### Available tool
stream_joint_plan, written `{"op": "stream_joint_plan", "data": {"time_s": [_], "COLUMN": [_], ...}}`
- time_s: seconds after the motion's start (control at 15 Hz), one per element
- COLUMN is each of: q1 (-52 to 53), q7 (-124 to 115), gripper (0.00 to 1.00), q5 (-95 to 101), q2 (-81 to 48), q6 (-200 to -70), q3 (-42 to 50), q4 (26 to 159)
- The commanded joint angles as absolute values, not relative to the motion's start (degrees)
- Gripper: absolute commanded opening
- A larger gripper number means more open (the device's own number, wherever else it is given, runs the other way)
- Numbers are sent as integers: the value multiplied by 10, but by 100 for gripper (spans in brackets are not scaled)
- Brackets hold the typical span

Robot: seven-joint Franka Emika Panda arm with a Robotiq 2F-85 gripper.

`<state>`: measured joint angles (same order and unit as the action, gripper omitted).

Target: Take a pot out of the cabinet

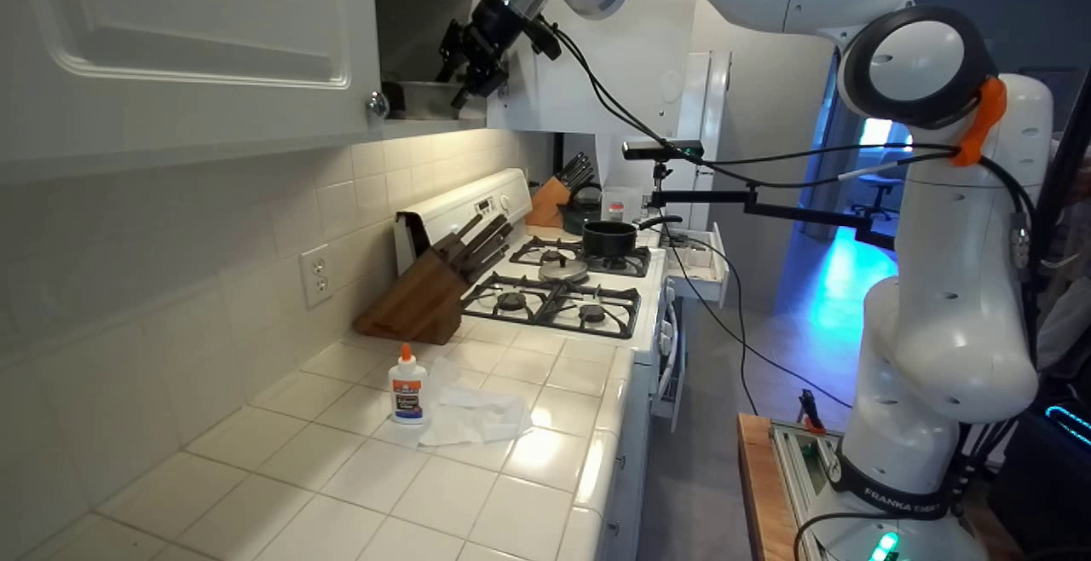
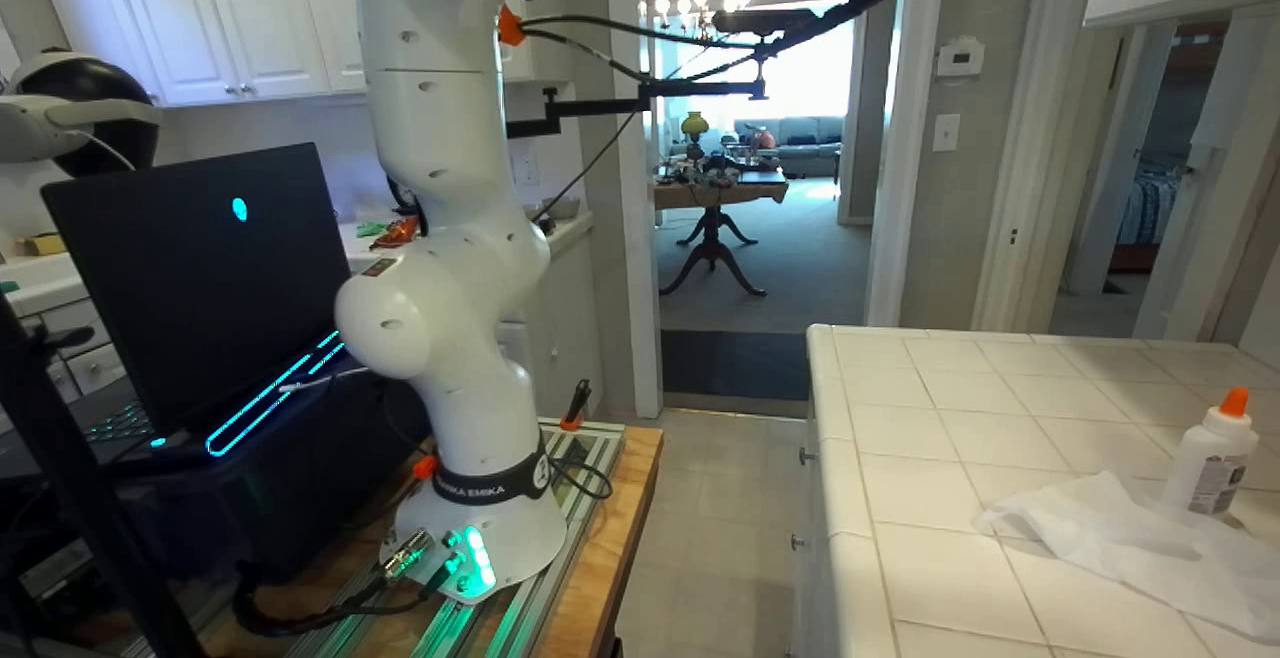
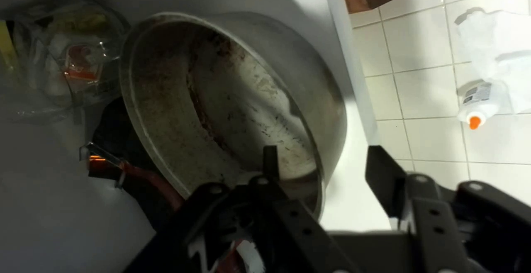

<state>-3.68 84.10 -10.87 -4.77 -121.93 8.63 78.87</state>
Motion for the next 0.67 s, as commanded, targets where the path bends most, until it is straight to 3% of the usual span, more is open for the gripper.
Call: {"op": "stream_joint_plan", "data": {"time_s": [0.0,0.27,0.6], "q1": [-39,-38,-36], "q7": [853,852,842], "gripper": [28,1,2], "q5": [-98,-97,-88], "q2": [-71,-72,-69], "q6": [-1195,-1188,-1175], "q3": [88,88,88], "q4": [749,744,745]}}
